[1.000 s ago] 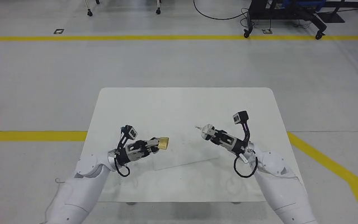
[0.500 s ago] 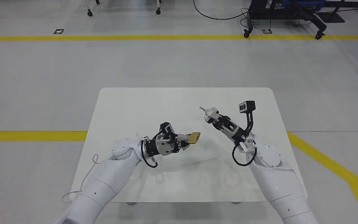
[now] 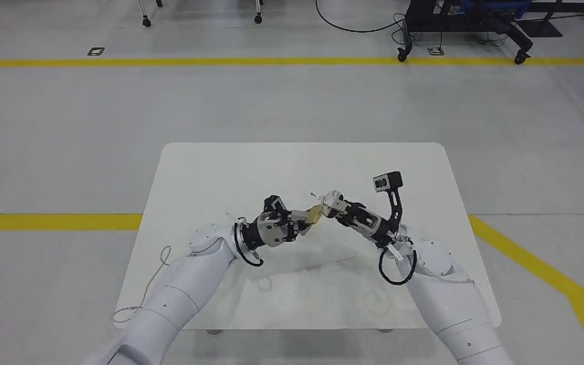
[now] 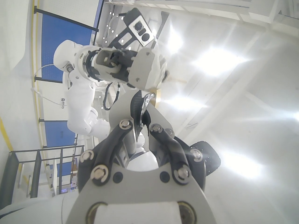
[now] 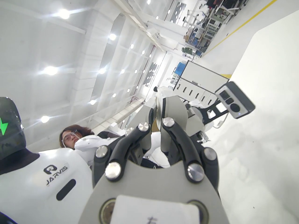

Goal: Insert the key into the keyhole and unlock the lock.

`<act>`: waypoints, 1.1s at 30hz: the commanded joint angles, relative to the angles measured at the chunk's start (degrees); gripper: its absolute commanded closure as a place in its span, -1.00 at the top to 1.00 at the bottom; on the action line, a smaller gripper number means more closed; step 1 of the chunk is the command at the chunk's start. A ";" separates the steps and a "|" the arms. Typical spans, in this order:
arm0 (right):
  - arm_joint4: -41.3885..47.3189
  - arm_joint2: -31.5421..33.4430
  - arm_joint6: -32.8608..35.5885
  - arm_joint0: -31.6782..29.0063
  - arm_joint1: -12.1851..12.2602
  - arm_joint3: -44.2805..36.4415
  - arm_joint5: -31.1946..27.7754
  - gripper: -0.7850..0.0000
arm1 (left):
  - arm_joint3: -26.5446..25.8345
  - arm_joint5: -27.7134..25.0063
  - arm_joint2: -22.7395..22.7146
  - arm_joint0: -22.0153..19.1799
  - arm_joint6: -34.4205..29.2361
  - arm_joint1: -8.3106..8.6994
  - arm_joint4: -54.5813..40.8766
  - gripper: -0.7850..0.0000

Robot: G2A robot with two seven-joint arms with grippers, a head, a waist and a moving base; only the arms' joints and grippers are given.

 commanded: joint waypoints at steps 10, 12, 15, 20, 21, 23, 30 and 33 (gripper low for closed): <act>2.93 3.20 -2.41 -4.50 0.38 -2.40 -5.03 -1.00 | 2.21 0.81 -1.51 0.72 0.78 -1.11 -2.55 -1.00; 3.53 3.87 -4.54 -5.29 0.36 -2.61 -5.15 -1.00 | 2.66 2.10 -2.63 1.28 1.29 -1.21 -5.07 -1.00; 2.11 4.64 -7.79 -6.27 0.36 -2.63 -4.46 -1.00 | 2.73 5.09 -2.63 1.25 0.20 -1.23 -4.84 -1.00; 1.51 4.74 -8.42 -6.44 0.38 -2.70 -4.02 -1.00 | 2.73 5.09 -2.63 1.25 0.20 -1.23 -4.84 -1.00; 1.51 4.74 -8.42 -6.44 0.38 -2.70 -4.02 -1.00 | 2.73 5.09 -2.63 1.25 0.20 -1.23 -4.84 -1.00; 1.51 4.74 -8.42 -6.44 0.38 -2.70 -4.02 -1.00 | 2.73 5.09 -2.63 1.25 0.20 -1.23 -4.84 -1.00; -0.85 5.31 -12.08 -6.55 0.35 -2.38 -3.23 -1.00 | 0.46 -0.66 -3.92 2.20 9.56 -0.57 0.33 -1.00; -12.54 6.67 -20.01 -7.90 0.52 -5.77 -1.04 -1.00 | -1.24 -1.61 -5.63 2.73 15.45 -0.02 2.34 -1.00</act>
